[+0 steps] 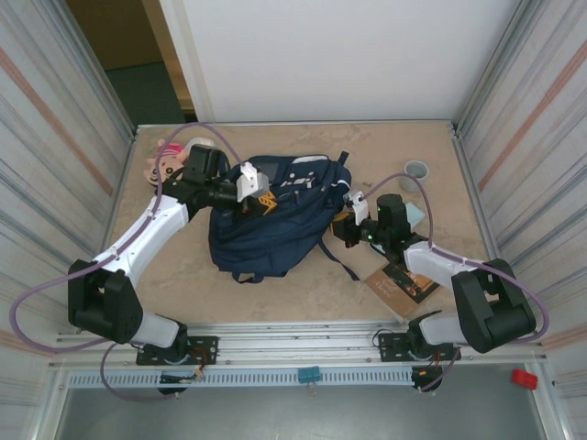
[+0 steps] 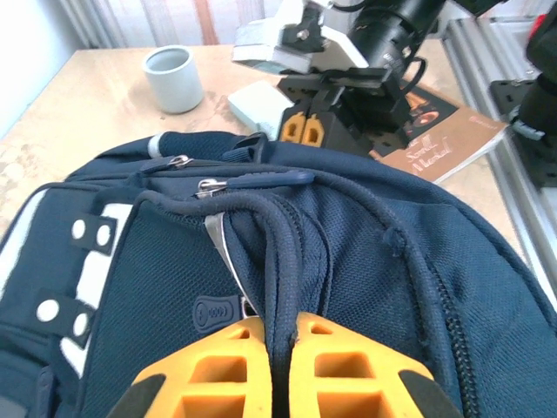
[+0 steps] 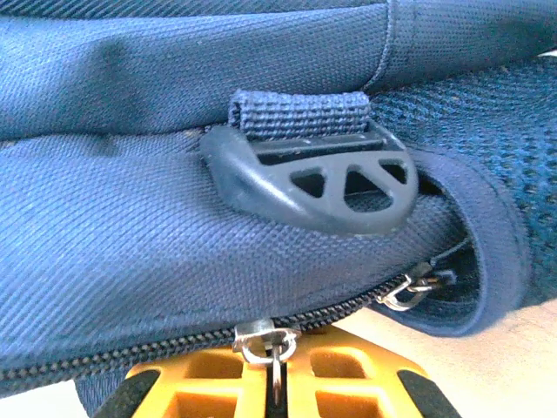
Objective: Pack books, pencil case, and school supplies into a backpack
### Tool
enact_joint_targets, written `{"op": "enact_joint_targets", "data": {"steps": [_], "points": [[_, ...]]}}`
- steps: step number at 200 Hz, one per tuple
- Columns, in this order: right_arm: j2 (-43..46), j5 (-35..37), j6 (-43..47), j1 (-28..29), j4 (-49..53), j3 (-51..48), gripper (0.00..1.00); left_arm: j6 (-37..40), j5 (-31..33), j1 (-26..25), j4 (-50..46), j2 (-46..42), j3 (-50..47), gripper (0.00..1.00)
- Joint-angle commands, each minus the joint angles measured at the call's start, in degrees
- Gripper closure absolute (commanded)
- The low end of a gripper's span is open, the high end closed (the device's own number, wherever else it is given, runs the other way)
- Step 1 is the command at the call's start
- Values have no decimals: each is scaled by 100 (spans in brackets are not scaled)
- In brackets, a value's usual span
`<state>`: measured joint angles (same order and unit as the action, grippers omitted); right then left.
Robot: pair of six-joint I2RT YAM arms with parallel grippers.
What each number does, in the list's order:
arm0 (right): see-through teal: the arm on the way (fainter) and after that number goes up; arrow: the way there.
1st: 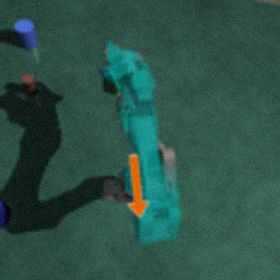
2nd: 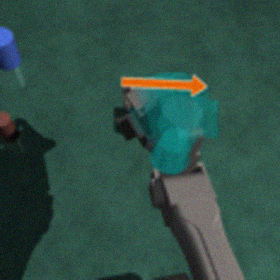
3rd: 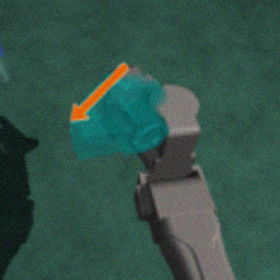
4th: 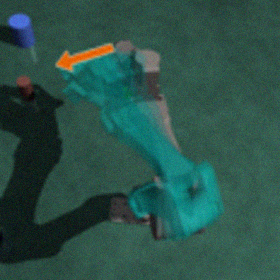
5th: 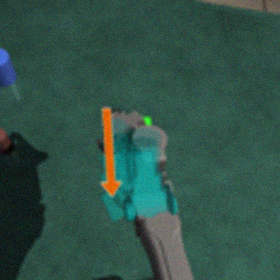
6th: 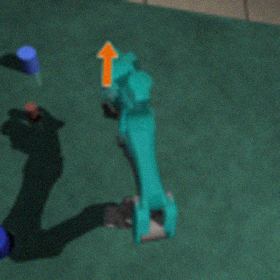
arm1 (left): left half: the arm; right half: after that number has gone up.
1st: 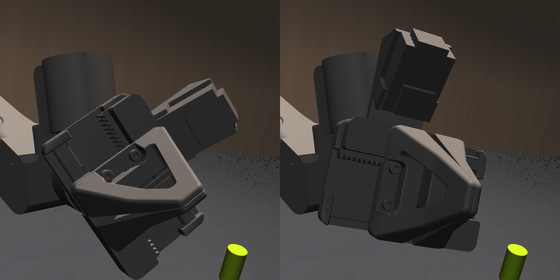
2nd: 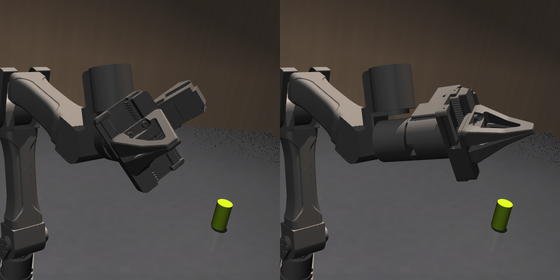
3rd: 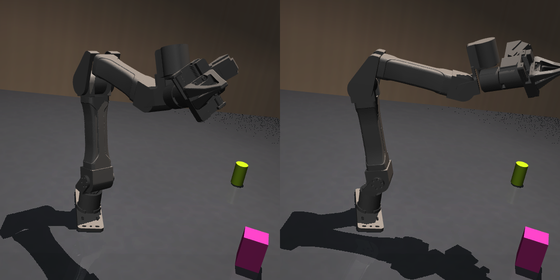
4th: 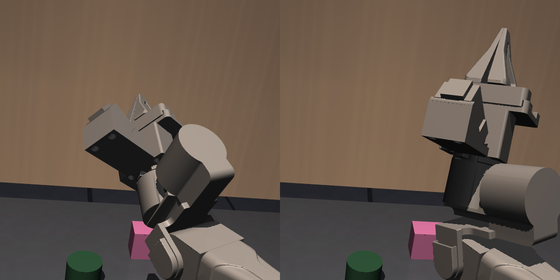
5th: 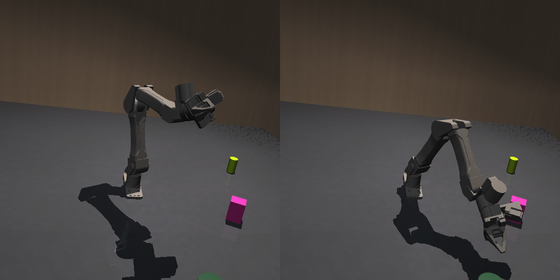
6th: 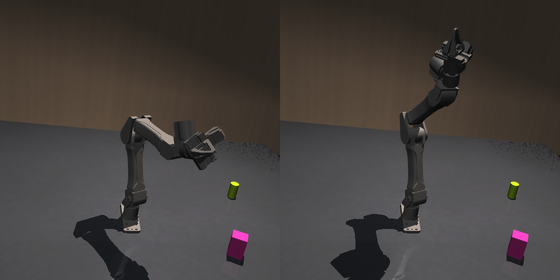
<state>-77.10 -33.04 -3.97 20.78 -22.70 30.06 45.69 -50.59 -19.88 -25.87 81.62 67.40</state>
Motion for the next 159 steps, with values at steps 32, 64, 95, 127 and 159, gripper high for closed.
{"op": "enact_joint_targets", "data": {"steps": [32, 64, 95, 127, 159], "points": [[414, -133, 160, 71, 766, 281, 100, -348, 1840, -236, 943, -367, -26, 100], [576, -233, 350, 199, 1568, 586, 100, -731, 2605, -465, 1235, -274, -81, 100], [634, -333, 371, 401, 2381, 1004, 100, -1234, 3399, -768, 1639, -125, -140, 100], [636, -327, 328, 716, 3153, 1497, 100, -1548, 4289, -1153, 1870, 198, -79, 100], [556, -377, -25, 1063, 3322, 1756, 98, -2422, 4865, -1396, 2297, 553, 50, 100]]}}
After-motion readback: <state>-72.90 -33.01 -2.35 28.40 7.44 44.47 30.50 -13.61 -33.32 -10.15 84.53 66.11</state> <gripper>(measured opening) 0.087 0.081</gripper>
